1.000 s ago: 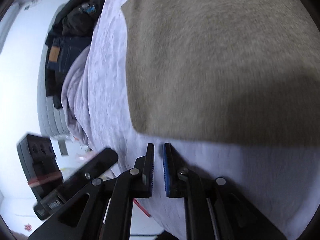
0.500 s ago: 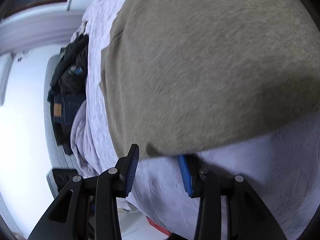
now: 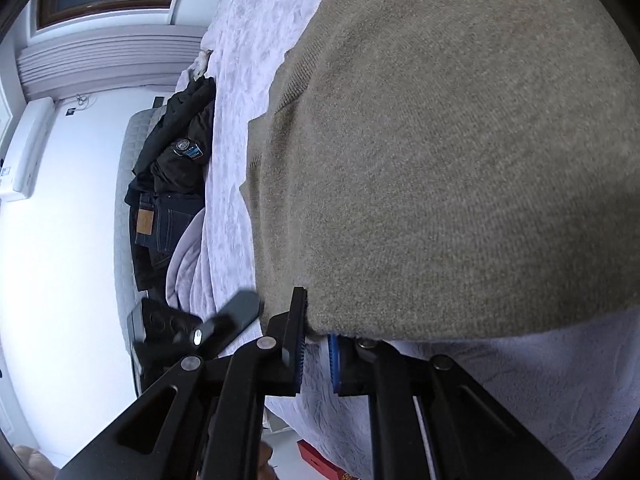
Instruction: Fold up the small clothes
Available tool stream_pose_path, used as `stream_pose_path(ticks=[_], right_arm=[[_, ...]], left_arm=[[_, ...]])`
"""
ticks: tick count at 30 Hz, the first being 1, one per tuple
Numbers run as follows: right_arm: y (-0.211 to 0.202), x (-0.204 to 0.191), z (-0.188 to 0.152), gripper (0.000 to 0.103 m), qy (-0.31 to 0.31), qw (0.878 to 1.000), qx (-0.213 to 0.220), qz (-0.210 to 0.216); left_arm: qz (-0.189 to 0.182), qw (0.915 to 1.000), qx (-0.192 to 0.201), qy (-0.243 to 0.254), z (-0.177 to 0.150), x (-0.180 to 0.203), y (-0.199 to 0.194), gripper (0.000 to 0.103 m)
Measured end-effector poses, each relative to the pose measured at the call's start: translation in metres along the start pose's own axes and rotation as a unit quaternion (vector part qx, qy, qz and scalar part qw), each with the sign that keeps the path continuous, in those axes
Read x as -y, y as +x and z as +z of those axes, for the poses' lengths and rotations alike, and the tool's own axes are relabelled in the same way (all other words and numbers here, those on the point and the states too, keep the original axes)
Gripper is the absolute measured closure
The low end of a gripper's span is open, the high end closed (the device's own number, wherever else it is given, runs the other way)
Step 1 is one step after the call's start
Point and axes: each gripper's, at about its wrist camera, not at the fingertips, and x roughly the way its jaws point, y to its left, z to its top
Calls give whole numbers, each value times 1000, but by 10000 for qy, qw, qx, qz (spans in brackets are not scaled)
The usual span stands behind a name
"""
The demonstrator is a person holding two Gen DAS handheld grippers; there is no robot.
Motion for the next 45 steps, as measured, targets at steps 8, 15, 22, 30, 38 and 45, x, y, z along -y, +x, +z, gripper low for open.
stream_pose_path(ticks=[8,15,22,30,38,45], right_arm=[[7,3,-9,93,-347,9982,-291,-384],[-16,-3,-4,89,-807,9916,-675,-754],[-43,-74,55,50,-1866,9730,-480,-1269],[92,-195,103,9,-3151,9035,-2436,-1586],[228,-212,61,9,-4037,7748,-3827,-3004],[276,-182,44,21,-4243,7072,-4166,-3826]], left_arm=[[1365,9866,759,477,33,7,5,1],[2292,9634,769,1160,39,10,7,66],[3392,8587,1249,3632,2,60,25,81],[3728,8003,1404,4482,-13,62,36,81],[3838,7845,1456,4648,-12,61,41,81],[3844,7875,1453,4593,-11,59,41,81]])
